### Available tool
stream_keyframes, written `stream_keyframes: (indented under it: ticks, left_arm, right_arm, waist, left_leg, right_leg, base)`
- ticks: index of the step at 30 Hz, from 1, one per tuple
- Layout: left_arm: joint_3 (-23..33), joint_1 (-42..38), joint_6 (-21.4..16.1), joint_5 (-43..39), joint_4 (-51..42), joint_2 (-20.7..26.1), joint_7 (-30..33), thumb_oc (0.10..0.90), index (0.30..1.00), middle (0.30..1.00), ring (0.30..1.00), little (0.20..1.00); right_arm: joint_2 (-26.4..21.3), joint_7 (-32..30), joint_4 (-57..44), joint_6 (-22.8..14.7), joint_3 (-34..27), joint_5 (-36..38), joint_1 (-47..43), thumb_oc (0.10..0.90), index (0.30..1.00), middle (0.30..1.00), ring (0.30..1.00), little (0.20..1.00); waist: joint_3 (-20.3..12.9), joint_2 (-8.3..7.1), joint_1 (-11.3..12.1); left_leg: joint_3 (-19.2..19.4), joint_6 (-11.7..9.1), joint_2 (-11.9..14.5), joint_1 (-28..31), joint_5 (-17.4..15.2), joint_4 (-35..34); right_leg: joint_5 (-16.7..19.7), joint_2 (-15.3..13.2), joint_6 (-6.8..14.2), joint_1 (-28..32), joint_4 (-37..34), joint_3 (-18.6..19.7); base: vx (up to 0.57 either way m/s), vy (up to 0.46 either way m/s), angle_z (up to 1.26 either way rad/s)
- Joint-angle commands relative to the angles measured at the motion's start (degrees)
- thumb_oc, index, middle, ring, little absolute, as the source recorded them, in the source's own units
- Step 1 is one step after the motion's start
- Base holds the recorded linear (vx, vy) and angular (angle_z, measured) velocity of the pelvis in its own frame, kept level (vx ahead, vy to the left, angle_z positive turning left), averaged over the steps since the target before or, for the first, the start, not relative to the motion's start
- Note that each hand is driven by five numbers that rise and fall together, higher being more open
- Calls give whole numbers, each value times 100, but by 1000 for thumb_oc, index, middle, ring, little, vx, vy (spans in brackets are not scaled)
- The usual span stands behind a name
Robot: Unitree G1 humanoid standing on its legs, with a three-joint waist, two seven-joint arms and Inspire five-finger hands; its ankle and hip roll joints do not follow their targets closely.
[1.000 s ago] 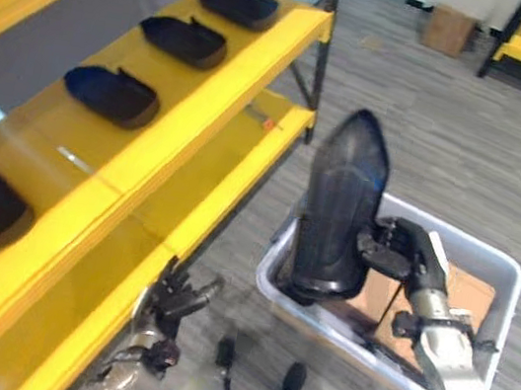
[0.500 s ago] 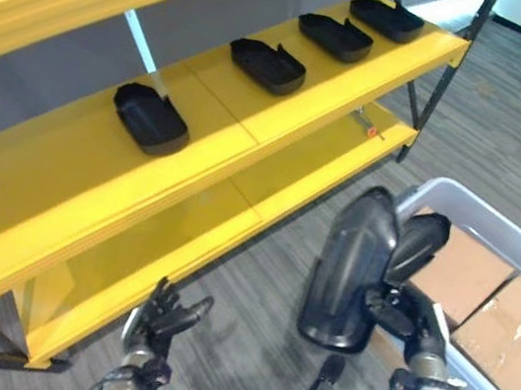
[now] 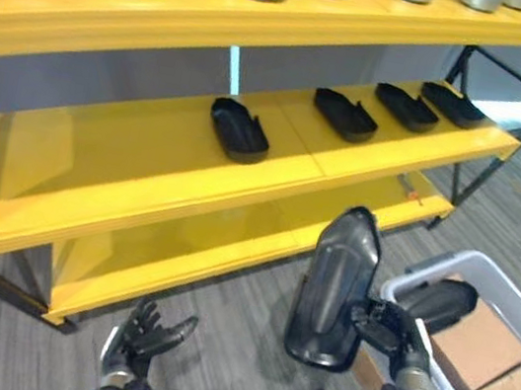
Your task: Move parts from the plastic box to the shelf.
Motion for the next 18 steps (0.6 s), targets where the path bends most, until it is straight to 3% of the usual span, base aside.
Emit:
stream_keyframes:
  ticks: [1,2,3,4,6,7,8,10,12,13,18]
  left_arm:
    - [226,-289,-417,361,-677,26,-331,900,1000,1000,1000,1000]
    - [225,-288,-418,361,-676,25,-332,900,1000,1000,1000,1000]
    - [188,-353,-418,382,-652,59,-348,900,1000,1000,1000,1000]
    - [169,-383,-417,399,-618,69,-359,900,1000,1000,1000,1000]
    - [119,-481,-433,441,-596,98,-363,900,1000,1000,1000,1000]
    - [86,-578,-457,451,-587,145,-338,900,1000,1000,1000,1000]
    - [84,-583,-457,451,-586,145,-337,900,1000,1000,1000,1000]
    - [57,-657,-460,445,-573,153,-305,900,1000,1000,1000,1000]
    - [36,-722,-459,443,-531,181,-269,900,1000,1000,1000,1000]
    - [-2,-741,-478,402,-515,149,-265,900,1000,1000,1000,1000]
    - [-87,-766,-560,300,-564,67,-208,900,1000,1000,1000,1000]
  right_arm:
    - [-307,47,-705,-601,-426,34,-600,400,300,300,300,300]
    - [-309,49,-706,-601,-427,34,-597,400,300,300,300,300]
    - [-293,47,-722,-628,-460,78,-559,400,300,300,300,300]
    - [-294,60,-739,-634,-478,116,-523,400,300,300,300,300]
    - [-304,59,-754,-689,-490,228,-527,400,300,300,300,300]
    - [-314,20,-770,-749,-533,324,-552,400,300,300,300,300]
    - [-315,20,-766,-753,-536,326,-556,400,300,300,300,300]
    - [-299,-19,-760,-792,-543,389,-590,400,300,300,300,300]
    - [-297,-49,-743,-796,-544,406,-602,400,300,300,300,300]
    - [-299,-40,-805,-805,-582,438,-516,400,300,300,300,300]
    - [-369,-81,-883,-828,-619,488,-491,400,300,300,300,300]
  waist:
    - [193,360,-328]
    - [191,362,-326]
    - [219,359,-442]
    - [233,338,-491]
    - [310,260,-534]
    - [403,199,-520]
    - [402,211,-553]
    - [458,154,-583]
    - [498,143,-668]
    - [500,91,-743]
    - [414,141,-731]
  left_leg:
    - [-765,146,-100,-23,535,-901]
    - [-763,143,-97,-19,526,-902]
    - [-957,154,-87,-48,549,-876]
    - [-1060,163,-85,-73,550,-847]
    - [-1197,179,-121,-151,511,-732]
    - [-1173,130,-162,-167,482,-704]
    - [-1208,126,-151,-177,478,-693]
    - [-1297,91,-203,-122,433,-665]
    - [-1426,90,-229,-70,384,-637]
    - [-1566,83,-311,13,290,-619]
    - [-1523,67,-226,55,97,-531]
  right_leg:
    - [-215,867,287,-73,403,1039]
    - [-241,870,283,-87,438,1043]
    - [-482,1193,214,-100,572,1453]
    - [-579,1384,171,-114,567,1618]
    - [-504,1695,65,-303,428,1473]
    - [-192,1567,85,-497,171,822]
    - [-183,1562,83,-479,146,783]
    - [55,1521,139,-645,-179,351]
    - [152,1567,156,-694,-285,333]
    - [204,1645,163,-663,-374,569]
    - [155,1651,14,-497,-373,574]
  base:
    - [71,93,93]
    - [52,62,93]
    - [40,8,111]
    - [67,-9,102]
    - [115,-66,46]
    - [105,-73,7]
    - [126,-70,14]
    - [164,-27,33]
    - [168,-7,29]
    - [152,-27,73]
    - [170,-88,38]
